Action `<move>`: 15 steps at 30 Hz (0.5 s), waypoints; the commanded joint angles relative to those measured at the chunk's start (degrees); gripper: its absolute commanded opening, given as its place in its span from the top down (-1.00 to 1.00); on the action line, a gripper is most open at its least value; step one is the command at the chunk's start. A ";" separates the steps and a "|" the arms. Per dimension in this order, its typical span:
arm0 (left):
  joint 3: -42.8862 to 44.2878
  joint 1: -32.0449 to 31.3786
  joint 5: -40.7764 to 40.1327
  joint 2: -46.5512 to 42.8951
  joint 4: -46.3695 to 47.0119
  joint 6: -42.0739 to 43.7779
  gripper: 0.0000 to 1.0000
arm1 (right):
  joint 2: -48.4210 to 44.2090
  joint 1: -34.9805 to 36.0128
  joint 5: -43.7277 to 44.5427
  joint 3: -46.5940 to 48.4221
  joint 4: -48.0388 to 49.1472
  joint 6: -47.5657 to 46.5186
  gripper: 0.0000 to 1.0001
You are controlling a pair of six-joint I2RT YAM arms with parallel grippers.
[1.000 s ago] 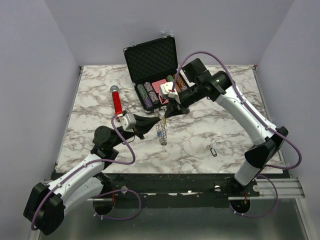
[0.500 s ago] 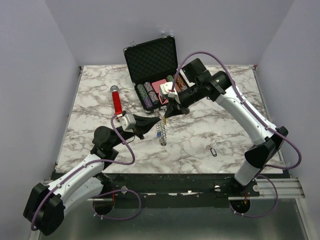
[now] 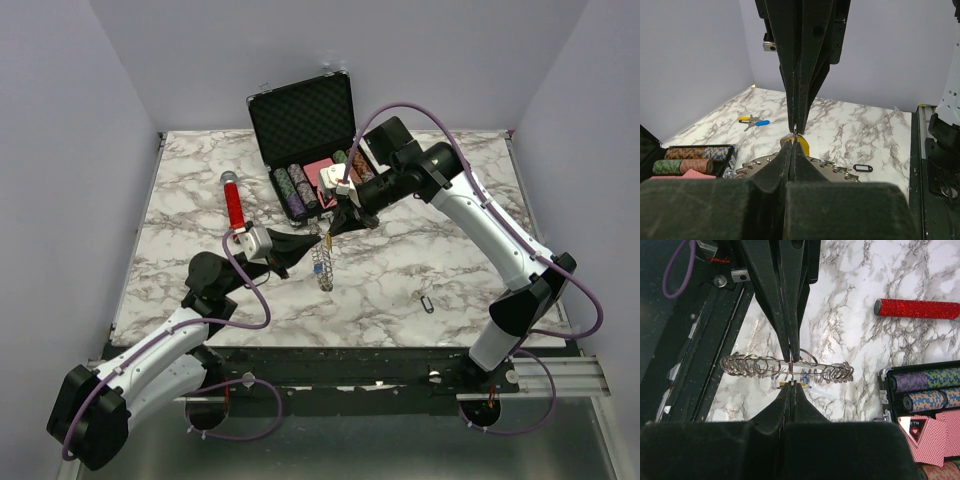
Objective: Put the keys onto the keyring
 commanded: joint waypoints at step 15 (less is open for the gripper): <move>0.26 -0.25 1.12 0.51 4.06 -0.84 1.00 | 0.81 0.46 -4.45 1.12 0.09 0.86 0.99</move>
